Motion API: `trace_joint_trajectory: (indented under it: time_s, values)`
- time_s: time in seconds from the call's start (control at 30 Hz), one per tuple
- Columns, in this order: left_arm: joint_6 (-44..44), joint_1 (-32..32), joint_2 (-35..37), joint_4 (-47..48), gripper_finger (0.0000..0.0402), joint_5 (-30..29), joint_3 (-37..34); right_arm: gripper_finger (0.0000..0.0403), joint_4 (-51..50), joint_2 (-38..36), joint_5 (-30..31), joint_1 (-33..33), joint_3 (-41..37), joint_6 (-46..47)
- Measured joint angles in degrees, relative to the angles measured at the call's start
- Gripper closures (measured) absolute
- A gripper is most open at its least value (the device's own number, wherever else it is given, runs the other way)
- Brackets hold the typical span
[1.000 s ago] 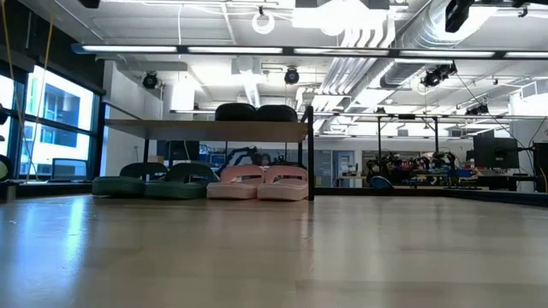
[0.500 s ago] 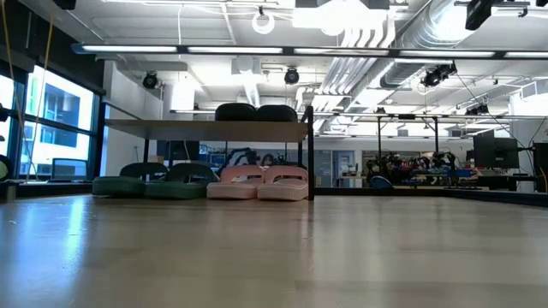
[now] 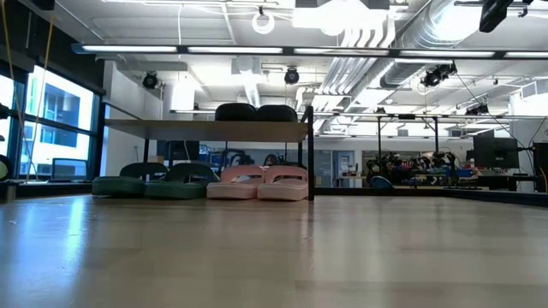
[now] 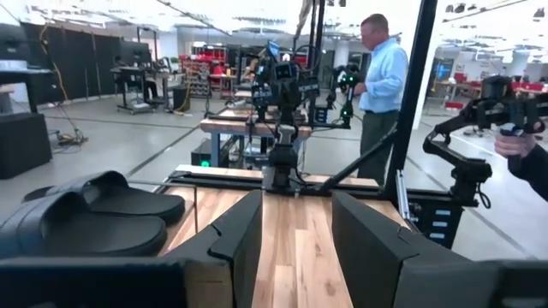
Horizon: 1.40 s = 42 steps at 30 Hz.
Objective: Pick and place slides into the shelf
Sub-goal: Return to Home Position
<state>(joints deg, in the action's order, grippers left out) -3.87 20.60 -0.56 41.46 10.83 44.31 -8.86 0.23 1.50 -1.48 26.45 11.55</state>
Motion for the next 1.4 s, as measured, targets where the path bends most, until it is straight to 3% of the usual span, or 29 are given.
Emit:
trace_joint_trajectory:
  time_s: [0.33, 0.67, 1.03, 1.4]
  values:
    - [-0.7, 0.0, 0.2, -0.6, 0.0275, 0.1, -1.5, 0.0402, 0.2, 0.1, 0.4, 0.0, -0.9, 0.6]
    - [-2.0, 0.0, 0.2, -16.3, 0.0275, 3.7, -12.6, 0.0402, 24.3, 0.1, -1.8, 0.0, -15.9, 5.6]
    - [-5.1, 0.0, 0.2, -34.4, 0.0275, 5.8, -26.2, 0.0402, 30.3, 0.0, -1.3, 0.0, -22.3, 7.7]
    - [-8.2, 0.0, 0.2, -47.3, 0.0275, 6.6, -36.5, 0.0402, 29.1, 0.1, -1.3, 0.0, -22.8, 7.8]
